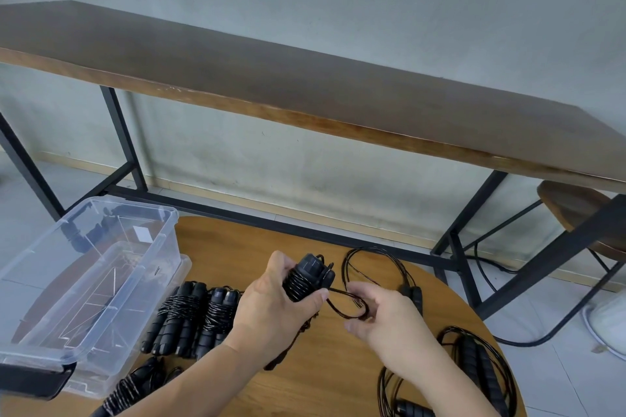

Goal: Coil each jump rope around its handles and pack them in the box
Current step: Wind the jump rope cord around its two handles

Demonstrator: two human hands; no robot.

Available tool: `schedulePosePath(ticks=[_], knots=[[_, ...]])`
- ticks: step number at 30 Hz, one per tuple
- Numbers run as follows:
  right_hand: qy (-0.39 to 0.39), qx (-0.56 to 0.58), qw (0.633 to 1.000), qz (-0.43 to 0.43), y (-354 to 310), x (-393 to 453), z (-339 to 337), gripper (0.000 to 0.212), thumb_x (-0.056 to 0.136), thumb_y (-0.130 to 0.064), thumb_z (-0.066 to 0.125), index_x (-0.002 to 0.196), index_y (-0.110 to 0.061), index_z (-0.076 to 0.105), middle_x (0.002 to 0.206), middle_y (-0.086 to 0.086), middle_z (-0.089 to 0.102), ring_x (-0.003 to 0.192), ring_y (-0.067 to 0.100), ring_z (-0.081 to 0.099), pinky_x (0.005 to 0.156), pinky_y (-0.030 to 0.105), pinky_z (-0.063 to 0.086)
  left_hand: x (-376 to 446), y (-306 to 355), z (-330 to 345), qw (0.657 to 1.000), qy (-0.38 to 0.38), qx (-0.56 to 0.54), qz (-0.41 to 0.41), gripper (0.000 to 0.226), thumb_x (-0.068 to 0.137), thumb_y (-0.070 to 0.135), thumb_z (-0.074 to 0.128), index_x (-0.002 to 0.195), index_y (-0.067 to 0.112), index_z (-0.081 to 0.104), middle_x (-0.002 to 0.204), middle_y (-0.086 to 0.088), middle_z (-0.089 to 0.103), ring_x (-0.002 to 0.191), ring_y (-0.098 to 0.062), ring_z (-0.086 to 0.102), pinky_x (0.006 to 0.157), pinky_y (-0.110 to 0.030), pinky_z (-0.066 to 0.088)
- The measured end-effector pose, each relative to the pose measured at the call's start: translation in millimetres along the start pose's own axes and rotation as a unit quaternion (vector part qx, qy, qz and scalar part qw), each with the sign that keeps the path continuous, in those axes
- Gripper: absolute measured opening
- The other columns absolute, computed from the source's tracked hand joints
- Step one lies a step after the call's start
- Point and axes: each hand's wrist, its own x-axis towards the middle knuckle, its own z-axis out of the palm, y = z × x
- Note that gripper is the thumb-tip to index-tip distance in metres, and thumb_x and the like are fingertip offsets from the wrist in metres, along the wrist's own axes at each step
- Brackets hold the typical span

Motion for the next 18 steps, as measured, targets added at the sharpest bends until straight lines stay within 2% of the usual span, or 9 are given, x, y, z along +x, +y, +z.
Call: schedulePosePath(ticks=[1, 3, 7, 11, 15, 18], knots=[[0.001, -0.036, 0.999, -0.009, -2, -1, -1, 0.061, 0.088, -0.03, 0.073, 0.142, -0.039, 0.047, 0.122, -0.017, 0.06, 0.096, 0.001, 0.061, 0.08, 0.012, 0.048, 0, 0, 0, 1.0, 0.0, 0.0, 0.0, 0.04, 0.078, 0.055, 0.073, 0.095, 0.034, 0.043, 0.078, 0.009, 0.067, 0.068, -0.004, 0.064, 0.067, -0.032, 0.055], [0.006, -0.038, 0.999, -0.02, -4, 0, -1, 0.057, 0.088, -0.033, 0.073, 0.14, -0.035, 0.051, 0.121, -0.017, 0.062, 0.101, -0.001, 0.059, 0.084, 0.01, 0.045, 0, 0, 0, 1.0, 0.0, 0.0, -0.003, 0.04, 0.078, 0.055, 0.073, 0.094, 0.034, 0.043, 0.078, 0.009, 0.066, 0.067, -0.004, 0.064, 0.064, -0.028, 0.054], [0.035, 0.115, 0.992, -0.029, -4, 5, -6, 0.05, 0.077, -0.027, 0.084, 0.123, -0.031, 0.066, 0.091, -0.012, 0.07, 0.084, -0.002, 0.065, 0.077, 0.012, 0.052, 0, -1, 1, 0.999, -0.005, -0.028, -0.027, 0.04, 0.078, 0.051, 0.075, 0.095, 0.032, 0.044, 0.078, 0.009, 0.068, 0.065, -0.005, 0.066, 0.065, -0.034, 0.057], [0.052, 0.223, 0.972, -0.058, -8, 6, 4, 0.055, 0.074, -0.018, 0.086, 0.124, -0.026, 0.066, 0.093, -0.006, 0.07, 0.084, 0.004, 0.067, 0.079, 0.017, 0.053, 1, 0, 2, 0.994, -0.003, -0.088, -0.059, 0.041, 0.077, 0.047, 0.079, 0.095, 0.028, 0.047, 0.08, 0.004, 0.069, 0.065, -0.015, 0.069, 0.062, -0.043, 0.059], [0.144, 0.165, 0.97, -0.107, -15, 4, 19, 0.044, 0.086, -0.03, 0.073, 0.128, -0.034, 0.061, 0.1, -0.016, 0.061, 0.094, 0.0, 0.058, 0.08, 0.011, 0.047, 0, 4, 3, 0.988, -0.003, -0.131, -0.081, 0.04, 0.076, 0.045, 0.08, 0.096, 0.026, 0.051, 0.081, 0.002, 0.071, 0.068, -0.019, 0.07, 0.064, -0.046, 0.059], [0.177, 0.101, 0.969, -0.143, -18, 5, 22, 0.04, 0.093, -0.042, 0.06, 0.133, -0.036, 0.058, 0.111, -0.028, 0.049, 0.103, -0.007, 0.051, 0.083, 0.005, 0.04, -1, 5, 3, 0.987, -0.008, -0.137, -0.081, 0.039, 0.077, 0.044, 0.08, 0.096, 0.027, 0.05, 0.079, 0.002, 0.072, 0.066, -0.017, 0.071, 0.063, -0.044, 0.06]])
